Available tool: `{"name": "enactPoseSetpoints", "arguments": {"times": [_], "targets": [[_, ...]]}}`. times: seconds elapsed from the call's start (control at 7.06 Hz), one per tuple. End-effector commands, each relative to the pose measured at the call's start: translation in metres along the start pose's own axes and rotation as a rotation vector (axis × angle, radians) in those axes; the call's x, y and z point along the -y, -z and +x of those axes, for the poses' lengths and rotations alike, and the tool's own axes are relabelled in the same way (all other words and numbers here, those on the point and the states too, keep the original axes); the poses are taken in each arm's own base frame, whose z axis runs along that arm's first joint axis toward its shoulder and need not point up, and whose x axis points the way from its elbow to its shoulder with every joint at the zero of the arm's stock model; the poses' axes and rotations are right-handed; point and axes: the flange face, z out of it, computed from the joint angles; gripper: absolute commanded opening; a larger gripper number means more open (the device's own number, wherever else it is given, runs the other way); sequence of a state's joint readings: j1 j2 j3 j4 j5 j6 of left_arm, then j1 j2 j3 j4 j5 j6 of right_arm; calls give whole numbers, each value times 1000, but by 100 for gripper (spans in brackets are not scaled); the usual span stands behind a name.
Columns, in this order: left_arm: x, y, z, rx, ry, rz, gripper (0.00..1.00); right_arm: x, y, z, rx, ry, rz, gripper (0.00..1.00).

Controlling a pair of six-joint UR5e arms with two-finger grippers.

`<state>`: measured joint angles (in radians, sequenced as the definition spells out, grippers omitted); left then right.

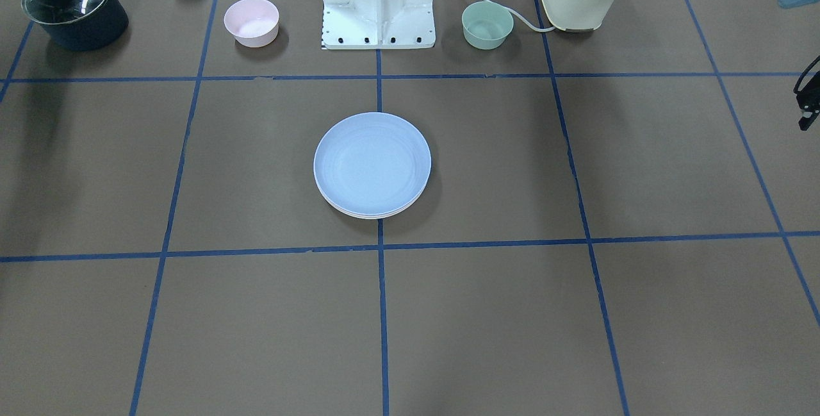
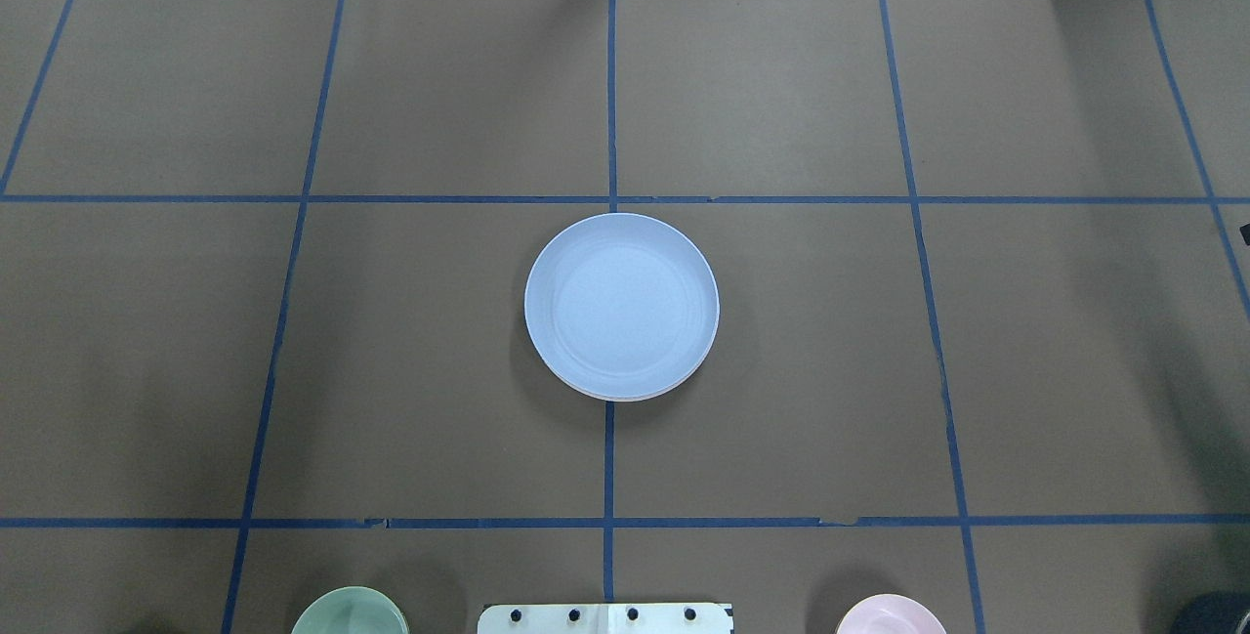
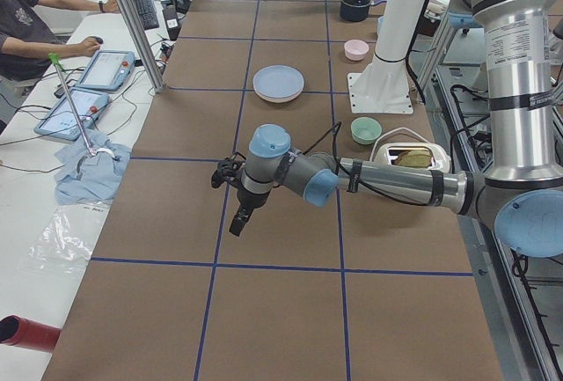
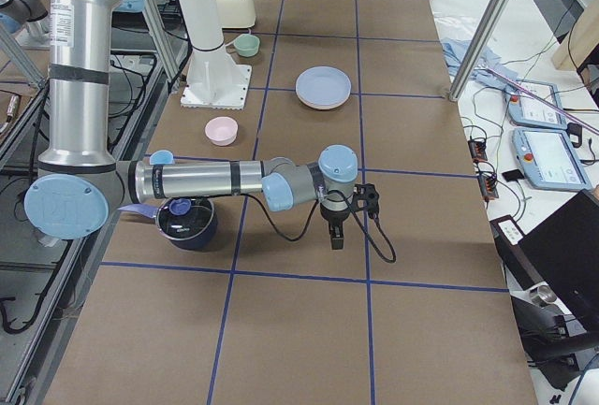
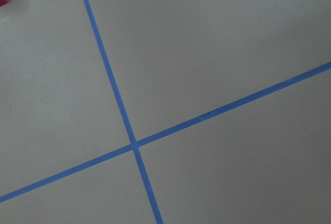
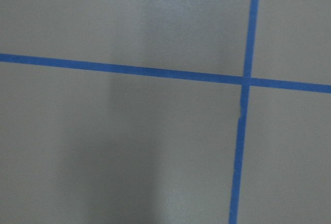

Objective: Stack three plates with pink and blue

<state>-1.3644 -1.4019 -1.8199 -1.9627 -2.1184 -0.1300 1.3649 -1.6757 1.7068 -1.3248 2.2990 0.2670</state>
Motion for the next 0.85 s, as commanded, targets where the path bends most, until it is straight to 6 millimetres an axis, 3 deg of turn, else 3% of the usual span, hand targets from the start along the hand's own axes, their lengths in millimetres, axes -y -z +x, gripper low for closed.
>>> {"name": "enactPoseSetpoints", "arguments": {"times": [0.0, 0.42, 0.71], "targets": [[-17, 2, -31, 18, 99, -89, 100, -14, 24, 42, 12, -124, 15, 100], [-44, 17, -82, -27, 104, -169, 100, -19, 43, 66, 49, -178, -22, 100], [-60, 0, -90, -113, 79, -193, 100, -33, 44, 80, 48, -167, -48, 100]]}}
